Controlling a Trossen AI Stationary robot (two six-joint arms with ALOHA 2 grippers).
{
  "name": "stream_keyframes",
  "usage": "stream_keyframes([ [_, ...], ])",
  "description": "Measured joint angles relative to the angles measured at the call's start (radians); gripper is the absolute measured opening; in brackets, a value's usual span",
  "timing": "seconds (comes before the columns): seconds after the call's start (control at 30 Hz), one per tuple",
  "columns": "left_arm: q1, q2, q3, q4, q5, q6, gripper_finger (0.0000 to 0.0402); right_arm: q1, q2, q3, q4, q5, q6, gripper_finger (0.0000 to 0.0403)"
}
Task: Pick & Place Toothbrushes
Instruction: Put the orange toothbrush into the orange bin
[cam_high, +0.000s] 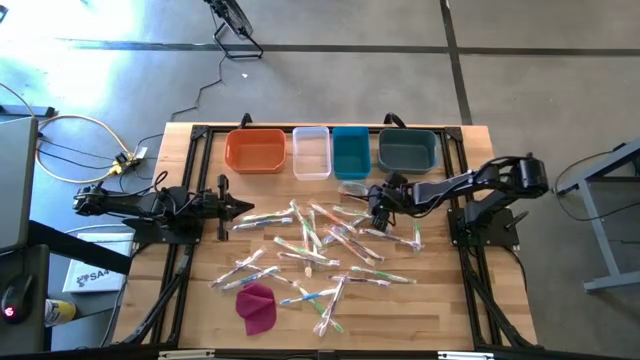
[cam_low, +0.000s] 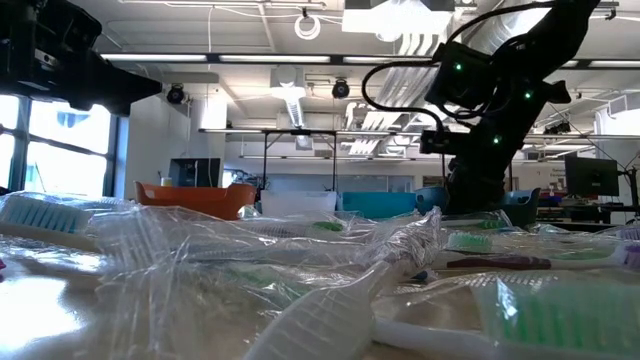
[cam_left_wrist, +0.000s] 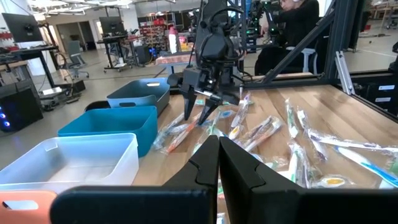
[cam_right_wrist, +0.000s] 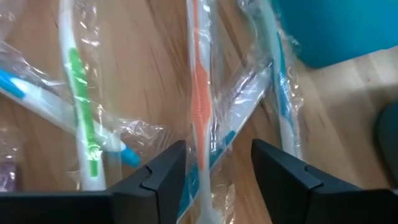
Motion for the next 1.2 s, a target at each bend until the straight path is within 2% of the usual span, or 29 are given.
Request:
stream_keyframes([
  [0.2,0.0,0.0,0.0,0.0,0.0,0.001,0.0008,0.0,0.0,0.0,0.003,0.001,-0.001,0.0146],
  [0.5,0.0,0.0,0.0,-0.001,0.0,0.001,0.0008,0.0,0.0,0.0,0.002,0.001,-0.008,0.0068],
  [0.73,0.0,0.0,0.0,-0.001,0.0,0.001,0.0008,0.0,-0.001,0.0,0.004,-0.018,-0.008,0.0025],
  [0.87,0.0,0.0,0.0,-0.001,0.0,0.001,0.0008,0.0,-0.001,0.0,0.004,-0.018,-0.008,0.0013],
  [1.2,0.0,0.0,0.0,-0.001,0.0,0.0,0.0008,0.001,-0.035,0.0,0.003,-0.029,-0.035,0.0012],
])
